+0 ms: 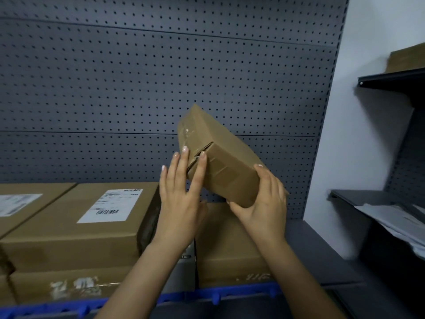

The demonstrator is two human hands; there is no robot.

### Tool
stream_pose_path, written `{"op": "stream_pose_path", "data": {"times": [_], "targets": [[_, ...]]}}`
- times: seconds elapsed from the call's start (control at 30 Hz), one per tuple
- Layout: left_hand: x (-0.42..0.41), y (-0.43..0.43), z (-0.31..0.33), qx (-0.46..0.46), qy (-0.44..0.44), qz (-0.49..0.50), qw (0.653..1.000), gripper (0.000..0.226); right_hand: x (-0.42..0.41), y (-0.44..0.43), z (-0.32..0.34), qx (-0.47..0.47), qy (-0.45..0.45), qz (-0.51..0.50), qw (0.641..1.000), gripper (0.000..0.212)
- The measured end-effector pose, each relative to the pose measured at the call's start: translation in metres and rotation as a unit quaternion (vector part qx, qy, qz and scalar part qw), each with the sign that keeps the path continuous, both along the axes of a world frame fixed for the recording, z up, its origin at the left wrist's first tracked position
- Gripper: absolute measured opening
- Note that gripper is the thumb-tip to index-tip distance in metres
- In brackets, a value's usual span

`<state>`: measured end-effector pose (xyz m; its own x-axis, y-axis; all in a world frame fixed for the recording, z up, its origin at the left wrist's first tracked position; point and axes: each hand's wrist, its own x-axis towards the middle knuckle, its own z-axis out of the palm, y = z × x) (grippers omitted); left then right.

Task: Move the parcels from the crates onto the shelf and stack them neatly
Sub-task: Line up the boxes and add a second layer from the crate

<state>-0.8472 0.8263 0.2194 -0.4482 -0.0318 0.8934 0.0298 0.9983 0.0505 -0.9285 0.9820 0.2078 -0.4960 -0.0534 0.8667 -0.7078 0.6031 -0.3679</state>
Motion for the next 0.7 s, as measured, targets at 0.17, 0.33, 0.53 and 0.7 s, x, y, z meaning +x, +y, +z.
{"op": "stream_pose_path", "data": {"times": [0.17, 0.33, 0.53, 0.7], "targets": [[0.006, -0.003, 0.005, 0.024, 0.008, -0.056, 0.998, 0.115, 0.012, -0.005, 0.002, -0.011, -0.032, 0.008, 0.999, 0.095], [0.009, -0.006, 0.010, 0.042, 0.019, -0.108, 0.993, 0.113, 0.027, -0.008, 0.005, -0.016, -0.060, 0.004, 0.998, 0.098], [0.010, -0.010, 0.008, 0.037, 0.007, -0.147, 0.988, 0.101, 0.037, -0.010, -0.007, 0.014, -0.112, -0.002, 0.994, 0.104], [0.010, -0.014, 0.003, 0.048, -0.023, -0.167, 0.985, 0.103, 0.045, -0.013, -0.016, 0.027, -0.137, -0.018, 0.990, 0.105]]}}
